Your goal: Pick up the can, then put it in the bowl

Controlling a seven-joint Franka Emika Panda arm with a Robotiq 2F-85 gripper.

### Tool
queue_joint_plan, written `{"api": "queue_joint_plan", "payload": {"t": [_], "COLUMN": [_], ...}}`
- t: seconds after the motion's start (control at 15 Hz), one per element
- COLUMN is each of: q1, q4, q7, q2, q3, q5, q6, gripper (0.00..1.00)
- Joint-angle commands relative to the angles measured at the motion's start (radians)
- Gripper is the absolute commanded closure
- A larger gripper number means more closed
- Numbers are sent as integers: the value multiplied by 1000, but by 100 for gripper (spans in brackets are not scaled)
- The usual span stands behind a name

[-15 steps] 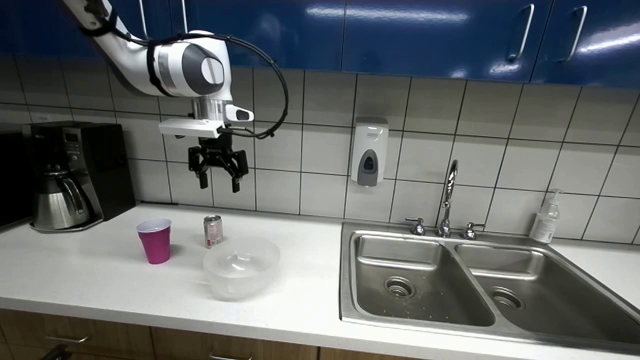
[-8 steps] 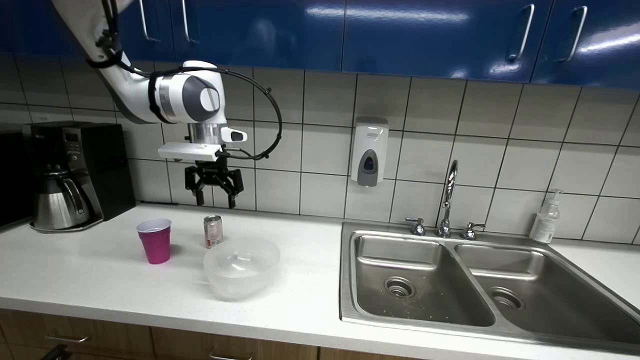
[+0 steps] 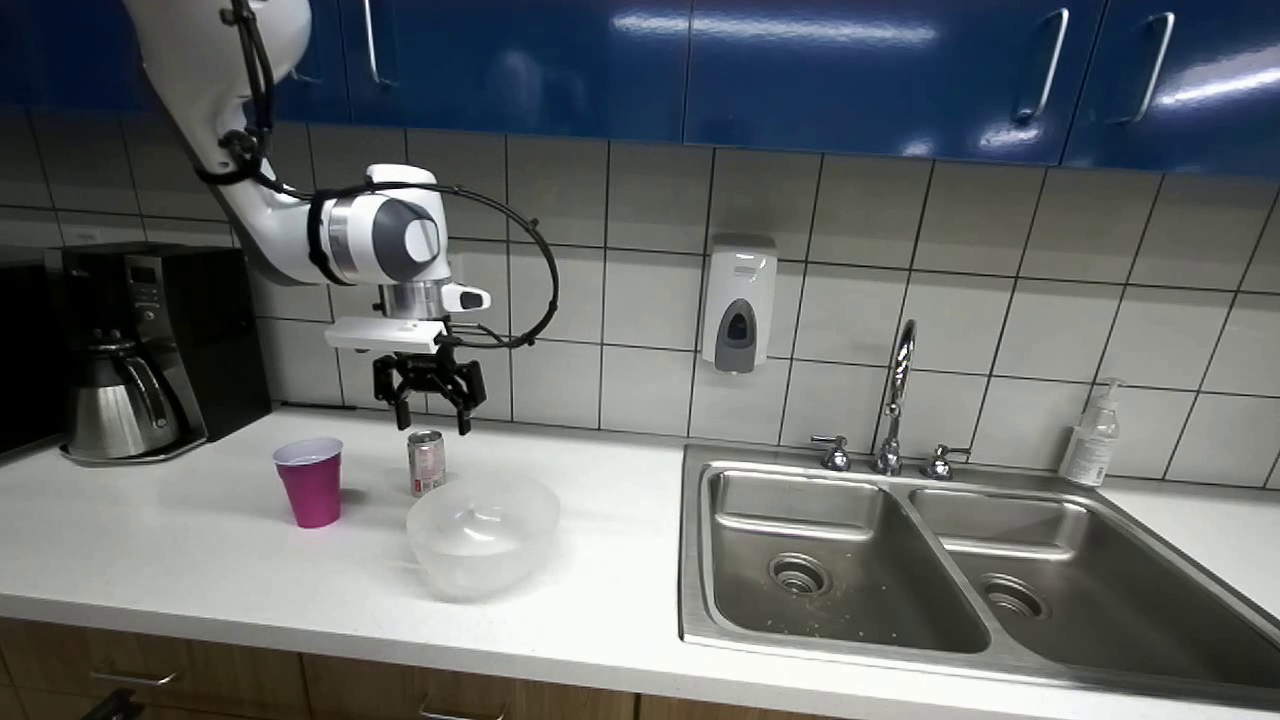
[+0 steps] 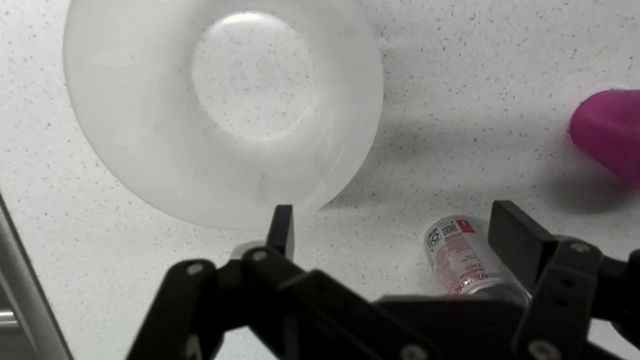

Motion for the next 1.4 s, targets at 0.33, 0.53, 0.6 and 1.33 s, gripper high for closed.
{"api": "queue_joint_plan", "payload": {"t": [0.33, 0.53, 0.6, 1.33], "q1": [46, 65, 67, 76], "q4": [260, 340, 369, 554], "q7": [63, 73, 74, 72], "q2": [171, 227, 247, 387], "q3": [15, 15, 15, 14], "q5": [-5, -4, -3, -1], "q6": [-48, -60, -69, -206], "gripper": [0, 0, 0, 0]}}
